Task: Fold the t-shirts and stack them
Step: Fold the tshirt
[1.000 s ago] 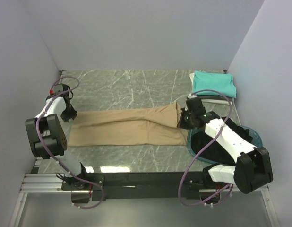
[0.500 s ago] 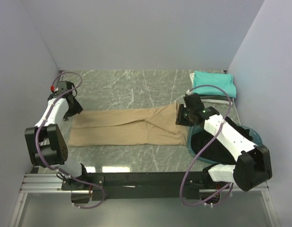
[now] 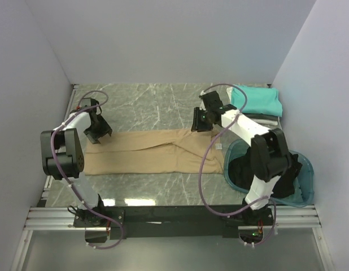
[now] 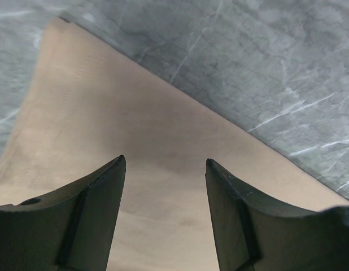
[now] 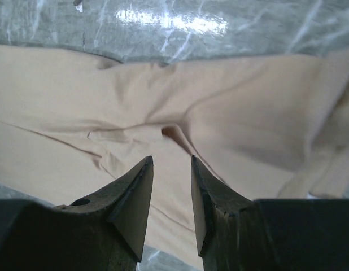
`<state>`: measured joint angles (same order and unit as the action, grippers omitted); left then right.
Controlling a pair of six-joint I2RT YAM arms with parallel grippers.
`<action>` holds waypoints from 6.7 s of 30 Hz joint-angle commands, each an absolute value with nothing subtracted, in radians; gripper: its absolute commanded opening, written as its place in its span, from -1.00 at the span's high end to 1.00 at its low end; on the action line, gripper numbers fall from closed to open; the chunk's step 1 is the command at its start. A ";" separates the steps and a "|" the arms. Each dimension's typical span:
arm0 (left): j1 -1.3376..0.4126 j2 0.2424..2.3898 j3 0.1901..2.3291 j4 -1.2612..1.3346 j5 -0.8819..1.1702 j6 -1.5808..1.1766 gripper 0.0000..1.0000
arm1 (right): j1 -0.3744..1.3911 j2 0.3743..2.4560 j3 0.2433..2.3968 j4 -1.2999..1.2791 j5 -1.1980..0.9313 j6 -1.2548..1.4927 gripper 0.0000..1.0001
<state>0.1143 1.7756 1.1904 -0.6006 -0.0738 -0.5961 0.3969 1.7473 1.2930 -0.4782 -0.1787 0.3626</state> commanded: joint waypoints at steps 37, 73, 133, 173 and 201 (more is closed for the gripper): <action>0.120 1.812 1.243 -0.592 -0.051 -0.548 -0.30 | 0.457 1.973 1.463 -0.477 -0.176 0.250 0.28; 0.118 1.674 1.065 -0.560 -0.031 -0.514 -0.28 | 0.623 1.717 1.201 -0.474 -0.189 0.377 1.00; 0.107 1.589 1.063 -0.600 -0.043 -0.503 -0.29 | 0.750 1.805 1.223 -0.506 -0.067 0.382 0.24; 0.120 1.640 1.068 -0.577 -0.026 -0.462 -0.29 | 0.782 1.870 1.336 -0.638 -0.184 0.430 1.00; 0.129 1.720 1.177 -0.589 -0.020 -0.523 -0.29 | 0.431 1.813 1.494 -0.692 0.126 0.379 -0.03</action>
